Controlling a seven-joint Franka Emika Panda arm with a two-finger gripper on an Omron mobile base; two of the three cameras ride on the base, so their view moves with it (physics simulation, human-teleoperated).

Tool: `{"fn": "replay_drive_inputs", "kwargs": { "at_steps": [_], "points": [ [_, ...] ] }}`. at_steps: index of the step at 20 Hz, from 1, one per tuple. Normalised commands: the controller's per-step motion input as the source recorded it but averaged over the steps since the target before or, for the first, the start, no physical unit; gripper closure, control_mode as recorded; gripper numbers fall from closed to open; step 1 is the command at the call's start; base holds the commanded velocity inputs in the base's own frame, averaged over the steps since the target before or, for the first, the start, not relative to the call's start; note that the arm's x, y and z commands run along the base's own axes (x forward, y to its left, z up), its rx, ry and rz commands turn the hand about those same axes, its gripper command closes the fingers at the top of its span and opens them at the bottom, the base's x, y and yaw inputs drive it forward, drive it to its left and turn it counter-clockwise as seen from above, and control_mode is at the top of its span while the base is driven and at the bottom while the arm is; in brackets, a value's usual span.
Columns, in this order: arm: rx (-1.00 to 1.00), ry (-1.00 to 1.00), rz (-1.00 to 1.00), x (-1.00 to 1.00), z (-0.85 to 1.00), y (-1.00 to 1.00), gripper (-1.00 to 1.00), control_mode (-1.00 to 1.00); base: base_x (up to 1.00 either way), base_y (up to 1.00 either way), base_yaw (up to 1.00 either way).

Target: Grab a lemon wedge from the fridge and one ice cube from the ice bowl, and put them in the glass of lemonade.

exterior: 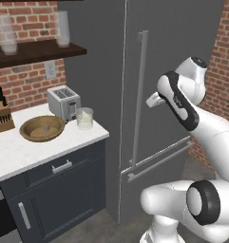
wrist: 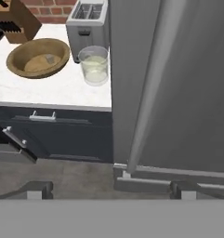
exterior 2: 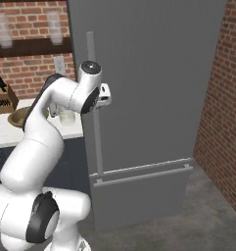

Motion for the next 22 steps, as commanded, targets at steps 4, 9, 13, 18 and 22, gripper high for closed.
{"fn": "replay_drive_inputs", "kwargs": {
  "at_steps": [4, 9, 13, 18, 22],
  "points": [
    [0.00, -0.31, 0.00, 0.27, -0.01, 0.00, -1.00, -1.00, 0.00, 0.00, 0.00],
    [0.00, 0.04, 0.00, 0.47, 0.05, 0.00, -1.00, -1.00, 0.00, 0.00, 0.00],
    [0.00, 0.24, 0.00, 0.39, 0.13, 0.00, -1.00, -1.00, 0.00, 0.00, 0.00],
    [0.03, 0.08, 0.00, 0.49, -0.01, 0.00, -1.00, -1.00, 0.00, 0.00, 0.00],
    [0.04, -0.13, 0.00, 0.46, -0.22, 0.00, -1.00, -1.00, 0.00, 0.00, 0.00]
  ]
}}
